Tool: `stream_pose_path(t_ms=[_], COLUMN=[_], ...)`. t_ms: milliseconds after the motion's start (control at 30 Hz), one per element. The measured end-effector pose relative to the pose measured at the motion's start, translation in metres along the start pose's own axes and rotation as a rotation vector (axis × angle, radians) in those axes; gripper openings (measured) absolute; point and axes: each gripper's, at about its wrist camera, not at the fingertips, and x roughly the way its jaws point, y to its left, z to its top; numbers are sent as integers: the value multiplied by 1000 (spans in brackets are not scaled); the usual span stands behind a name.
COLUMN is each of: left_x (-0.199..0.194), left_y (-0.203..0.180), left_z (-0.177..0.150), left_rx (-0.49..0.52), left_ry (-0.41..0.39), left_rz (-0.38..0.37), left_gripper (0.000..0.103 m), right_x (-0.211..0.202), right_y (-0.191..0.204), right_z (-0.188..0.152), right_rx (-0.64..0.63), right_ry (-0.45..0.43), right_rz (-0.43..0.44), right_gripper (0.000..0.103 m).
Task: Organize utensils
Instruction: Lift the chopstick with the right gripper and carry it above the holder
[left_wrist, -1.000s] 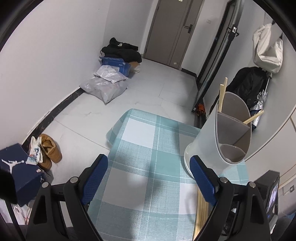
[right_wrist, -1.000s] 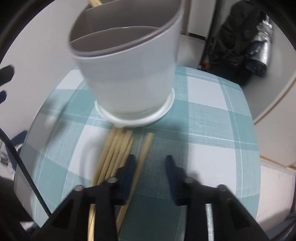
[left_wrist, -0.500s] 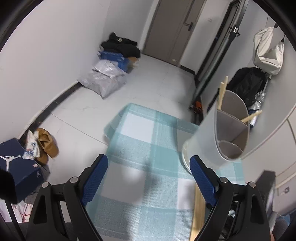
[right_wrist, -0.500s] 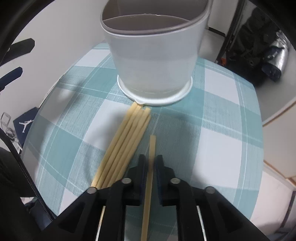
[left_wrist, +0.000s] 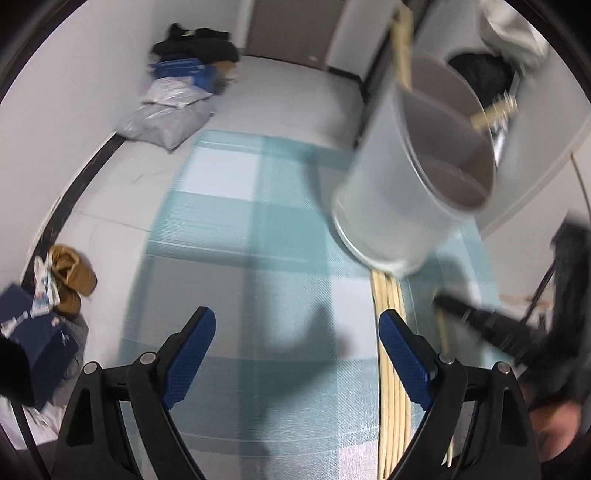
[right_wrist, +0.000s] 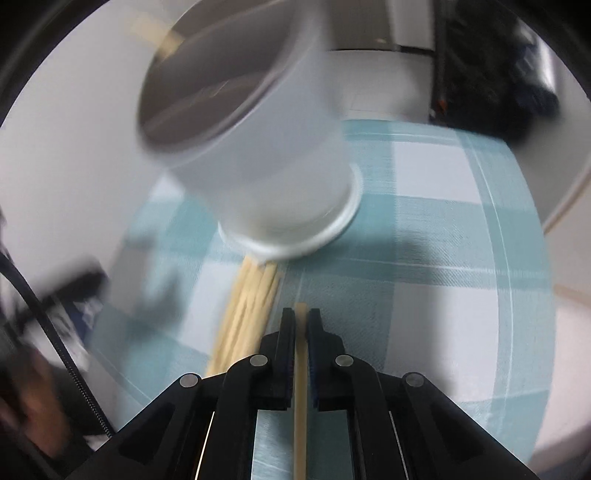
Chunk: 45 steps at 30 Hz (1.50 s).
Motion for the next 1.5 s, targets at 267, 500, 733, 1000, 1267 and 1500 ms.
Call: stream_pose_path(t_ms=[267,500,733,1000,1267,1500], left_x=[23,32,32,35,48,53], left_y=[-24,-29,-28,-28,-29,-39], left_z=[-11,-14,-11,-7,12,20], left_rx=[139,173,182,178,124,157], left_ry=[89,135,157,140,93,72], left_rz=[51,80,92,133,161,153], left_gripper=[88,88,88,89,87,61], right_x=[-31,-41,-48,-50,-53,-53], right_y=[-51,-64,-64,-52,-54,-55], right_z=[11,6,-3,-4,-6,-4], right_rx=[240,298,256,222,235,232], right_ry=[-107,-124,-131,-132,-133,-129], right_rz=[201,264,239,218,211,213], right_gripper=[6,6,6,6,6,6])
